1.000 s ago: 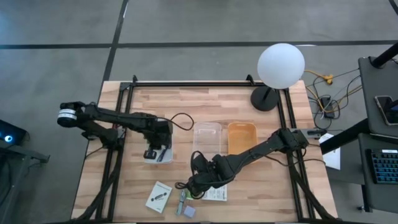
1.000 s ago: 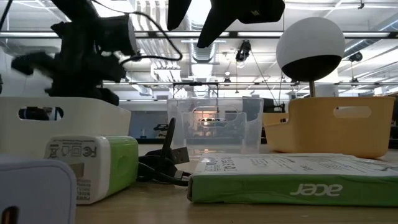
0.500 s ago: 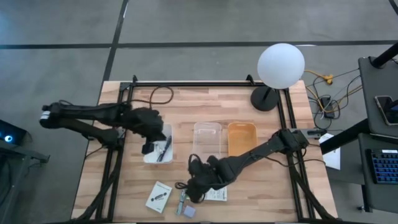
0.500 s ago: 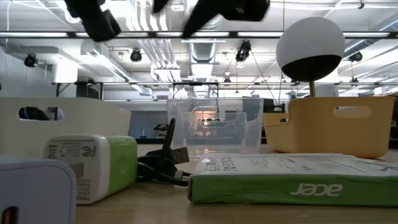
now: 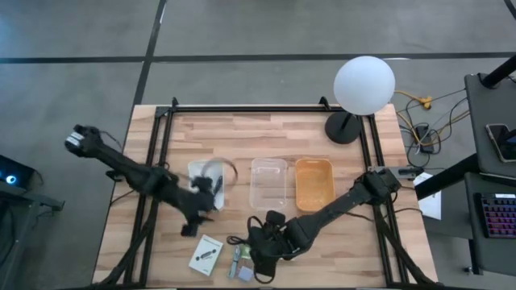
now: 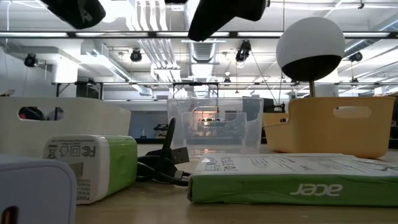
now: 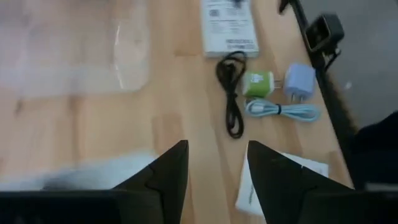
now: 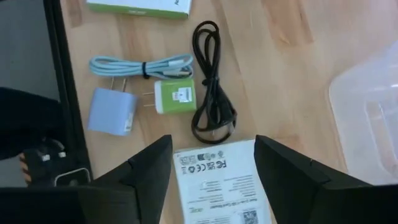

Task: Pick and place items into bin
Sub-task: Put the black charger cable into the white bin

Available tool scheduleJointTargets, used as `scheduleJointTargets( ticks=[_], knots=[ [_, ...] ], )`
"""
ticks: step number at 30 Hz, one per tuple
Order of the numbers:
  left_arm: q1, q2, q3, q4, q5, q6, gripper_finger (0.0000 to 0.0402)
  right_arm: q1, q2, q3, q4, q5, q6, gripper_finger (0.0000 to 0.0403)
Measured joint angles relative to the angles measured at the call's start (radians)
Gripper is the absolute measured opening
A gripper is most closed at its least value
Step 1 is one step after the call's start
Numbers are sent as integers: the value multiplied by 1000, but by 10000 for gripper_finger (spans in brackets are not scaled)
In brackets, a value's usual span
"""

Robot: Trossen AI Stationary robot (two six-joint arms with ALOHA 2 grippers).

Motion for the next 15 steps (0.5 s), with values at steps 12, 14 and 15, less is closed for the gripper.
scheduleJointTargets(
  ticks=[12,14,15],
  knots=[
    [-33,382,45,174,17,-10,150,131,0,35,-125,57,391,215],
    [-34,420,57,212,33,-10,150,156,0,33,-128,60,454,215],
    [-33,439,60,223,39,-10,150,168,0,32,-128,61,483,215]
  ],
)
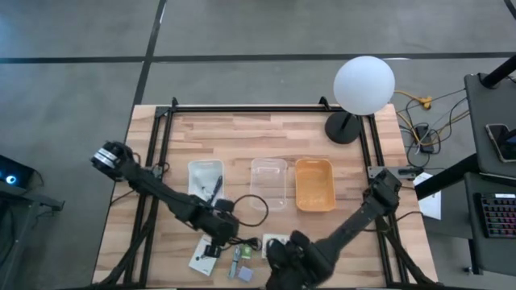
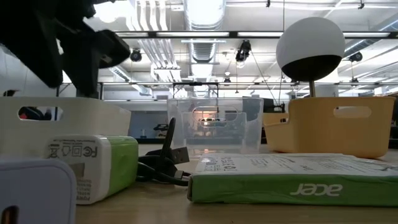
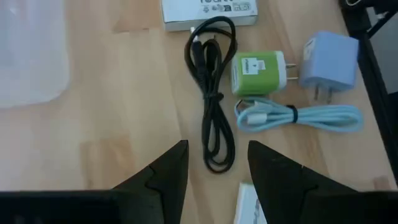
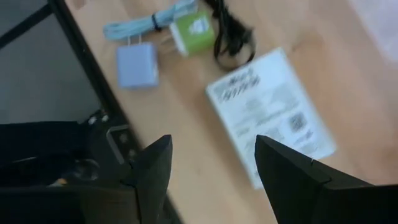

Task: Pick and place items into bin
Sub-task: Put the black charger cable into the white bin

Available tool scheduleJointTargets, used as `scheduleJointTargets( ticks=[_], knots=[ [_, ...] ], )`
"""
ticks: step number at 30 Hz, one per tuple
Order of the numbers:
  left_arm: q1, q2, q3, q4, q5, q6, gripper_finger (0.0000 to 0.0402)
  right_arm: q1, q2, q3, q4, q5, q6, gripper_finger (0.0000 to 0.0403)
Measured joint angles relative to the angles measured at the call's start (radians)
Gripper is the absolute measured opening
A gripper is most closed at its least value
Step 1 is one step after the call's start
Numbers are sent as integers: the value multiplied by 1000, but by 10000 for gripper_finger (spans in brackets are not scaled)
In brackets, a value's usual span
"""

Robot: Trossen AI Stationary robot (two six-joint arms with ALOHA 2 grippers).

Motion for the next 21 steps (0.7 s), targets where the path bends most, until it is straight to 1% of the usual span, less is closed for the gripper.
scheduleJointTargets(
  ticks=[5,11,16,21],
  knots=[
    [1,70,2,49,5,0,150,41,0,-10,0,26,108,215],
    [-1,155,2,76,66,-30,151,62,0,-18,0,32,151,215],
    [-2,170,2,79,38,-55,151,62,0,-20,1,47,149,215],
    [-1,171,1,118,15,-53,149,61,0,-25,2,48,147,215]
  ],
)
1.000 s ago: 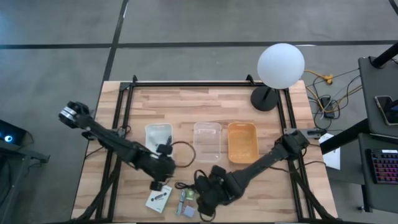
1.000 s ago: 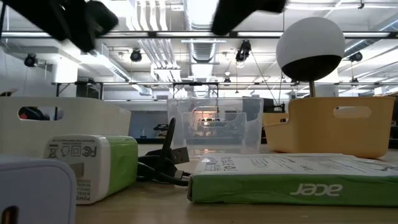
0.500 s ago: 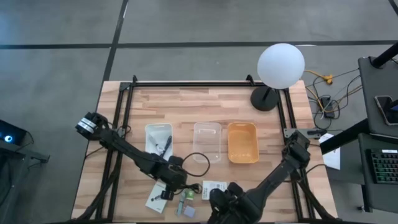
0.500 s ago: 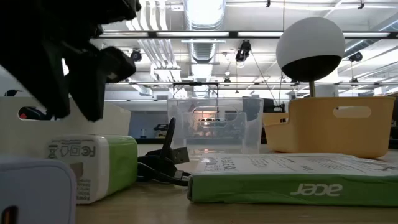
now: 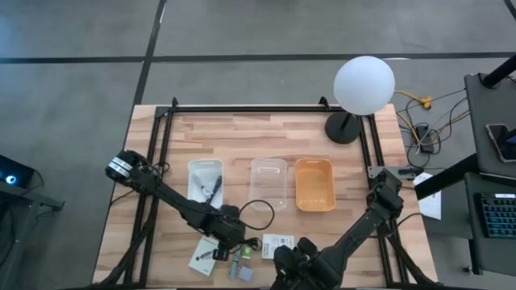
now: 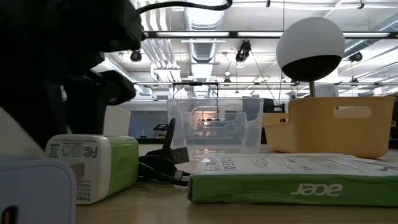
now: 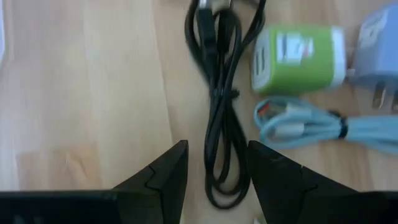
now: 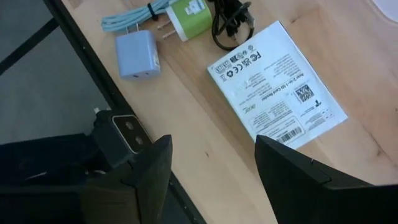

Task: Pick and place items into bin
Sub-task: Put the black charger cable into the white bin

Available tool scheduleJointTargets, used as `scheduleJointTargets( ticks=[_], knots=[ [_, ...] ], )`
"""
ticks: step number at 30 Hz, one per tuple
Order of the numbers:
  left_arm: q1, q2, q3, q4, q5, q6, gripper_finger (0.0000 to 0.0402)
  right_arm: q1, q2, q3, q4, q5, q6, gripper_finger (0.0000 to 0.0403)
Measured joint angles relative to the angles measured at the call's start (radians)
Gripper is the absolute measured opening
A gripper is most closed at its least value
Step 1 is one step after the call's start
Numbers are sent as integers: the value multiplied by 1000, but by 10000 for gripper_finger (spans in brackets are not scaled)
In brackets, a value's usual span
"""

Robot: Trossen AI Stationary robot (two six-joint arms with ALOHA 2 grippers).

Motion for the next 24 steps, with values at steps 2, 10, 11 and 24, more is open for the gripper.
scheduleJointTargets(
  ticks=[2,10,11,24],
  knots=[
    [0,12,0,24,-3,1,140,0,0,-4,0,0,0,215],
    [-3,28,-2,28,3,31,55,0,0,-8,-1,0,3,215],
    [-4,28,-2,27,3,38,41,0,0,-8,-1,0,3,215],
    [-9,-214,125,-339,-113,-388,2,-6,-1,-26,-6,34,28,215]
  ],
)
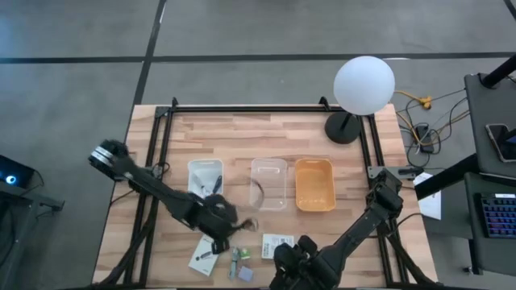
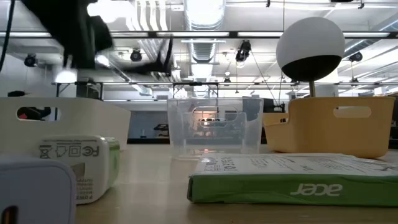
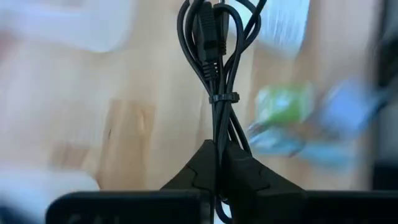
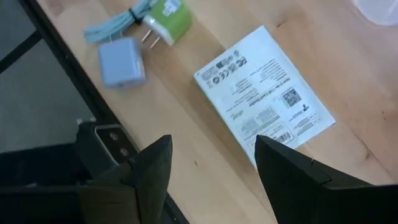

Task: Pick and place items into bin
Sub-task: Put the black charger cable into the white bin

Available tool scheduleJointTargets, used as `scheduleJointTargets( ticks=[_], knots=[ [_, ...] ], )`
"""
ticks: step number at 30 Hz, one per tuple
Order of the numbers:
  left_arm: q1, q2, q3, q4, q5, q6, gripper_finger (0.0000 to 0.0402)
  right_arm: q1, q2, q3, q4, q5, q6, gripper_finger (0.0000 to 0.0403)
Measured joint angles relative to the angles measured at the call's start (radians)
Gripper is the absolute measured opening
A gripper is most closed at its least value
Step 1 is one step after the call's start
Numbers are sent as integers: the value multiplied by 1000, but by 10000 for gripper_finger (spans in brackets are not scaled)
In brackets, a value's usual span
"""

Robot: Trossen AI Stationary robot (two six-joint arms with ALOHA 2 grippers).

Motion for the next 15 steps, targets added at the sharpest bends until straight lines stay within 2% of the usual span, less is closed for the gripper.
scheduleJointTargets(
  ticks=[2,5,8,15],
  knots=[
    [-14,-103,-26,0,-63,-219,2,-3,0,0,0,20,14,215],
    [-62,-248,-99,-17,-163,-445,1,-9,0,0,0,53,36,215],
    [-111,-379,-199,-48,-221,-663,1,-16,0,0,-1,80,54,215],
    [-190,-616,-476,-36,-493,-1203,0,-33,0,0,-2,95,79,215]
  ],
)
